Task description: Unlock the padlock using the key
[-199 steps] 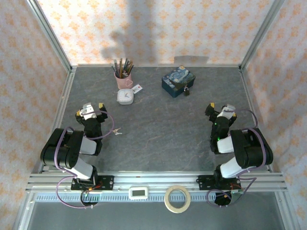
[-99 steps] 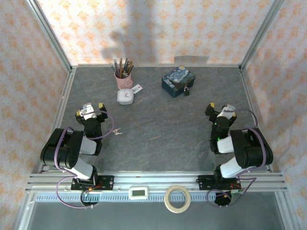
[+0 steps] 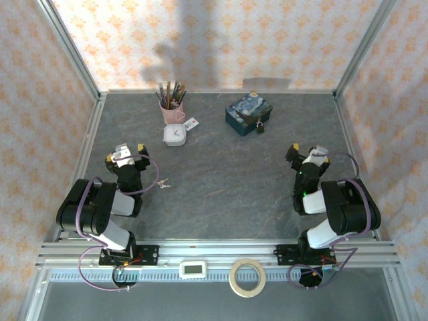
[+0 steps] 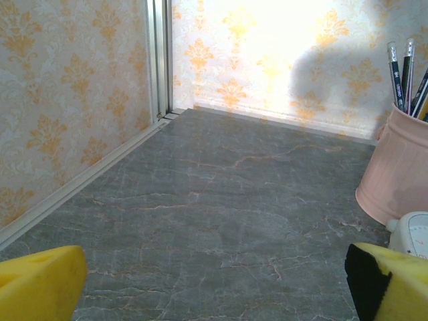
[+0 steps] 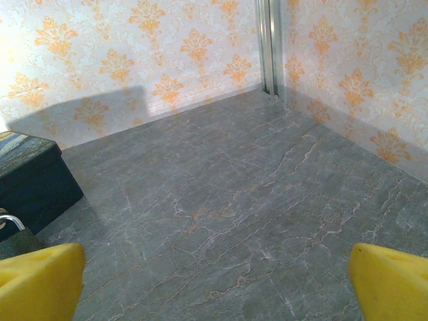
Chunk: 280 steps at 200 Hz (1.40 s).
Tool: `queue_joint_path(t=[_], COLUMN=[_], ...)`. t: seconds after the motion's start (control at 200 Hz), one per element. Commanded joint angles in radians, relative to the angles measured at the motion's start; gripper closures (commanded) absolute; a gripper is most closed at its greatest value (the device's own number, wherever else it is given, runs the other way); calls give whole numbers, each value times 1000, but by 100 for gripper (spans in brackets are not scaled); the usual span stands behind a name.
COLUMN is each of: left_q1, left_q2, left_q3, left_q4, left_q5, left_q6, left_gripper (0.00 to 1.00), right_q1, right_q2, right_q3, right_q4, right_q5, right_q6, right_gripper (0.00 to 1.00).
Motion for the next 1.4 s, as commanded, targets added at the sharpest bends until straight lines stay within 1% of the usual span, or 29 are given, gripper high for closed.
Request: queue_joint_path(t=[0.0,0.035,0.125,0.23,0.415,0.45,0.546,0.641,0.696,0.801,0.871,1.011,1.056,1.086,1.131,1.176,1.291,1.341,1.396], left_q1=[2,2,2,0,2,2,2,3,2,3,-3,-31,-43,-48,-59,-71,-102,-122,-140], left_q2=[4,4,5,3,4,4,4,5,4,2,-34,-174,-209,-233,-261,-288,-335,-347,-353], left_q3=[11,11,12,11,11,11,11,13,12,16,38,149,182,203,219,228,236,235,227], left_q4=[35,37,37,37,36,36,36,33,33,30,-40,-350,-437,-489,-541,-581,-672,-704,-717], left_q5=[16,16,15,15,16,16,17,18,19,33,19,-64,-103,-108,-102,-88,5,33,84], left_q6=[-3,-3,-3,-3,-2,-3,-3,-3,-3,4,6,5,-28,-57,-99,-170,-340,-414,-462], left_gripper=[1,1,1,1,1,1,1,1,1,1,1,1,1,1,1,2,4,5,6], right_q1=[0,0,0,0,1,-1,1,0,0,0,0,0,0,0,0,0,0,0,0], right_q2=[-9,-20,-67,-79,-89,-95,-90,-39,-3,63,117,250,301,334,382,432,574,625,663], right_q3=[12,21,92,185,252,287,442,622,710,842,935,1126,1180,1215,1266,1324,1499,1551,1591], right_q4=[10,-2,-173,-341,-448,-495,-718,-914,-979,-1042,-1076,-1175,-1197,-1210,-1234,-1260,-1360,-1385,-1395], right_q5=[1,-1,-4,-3,1,-2,-68,-156,-207,-273,-310,-396,-411,-422,-433,-457,-550,-597,-648], right_q6=[-9,-9,-10,-13,-10,-2,15,22,34,47,46,28,23,22,20,13,-7,-4,4], right_gripper=[0,0,0,0,0,0,0,0,0,0,0,0,0,0,0,0,0,0,0])
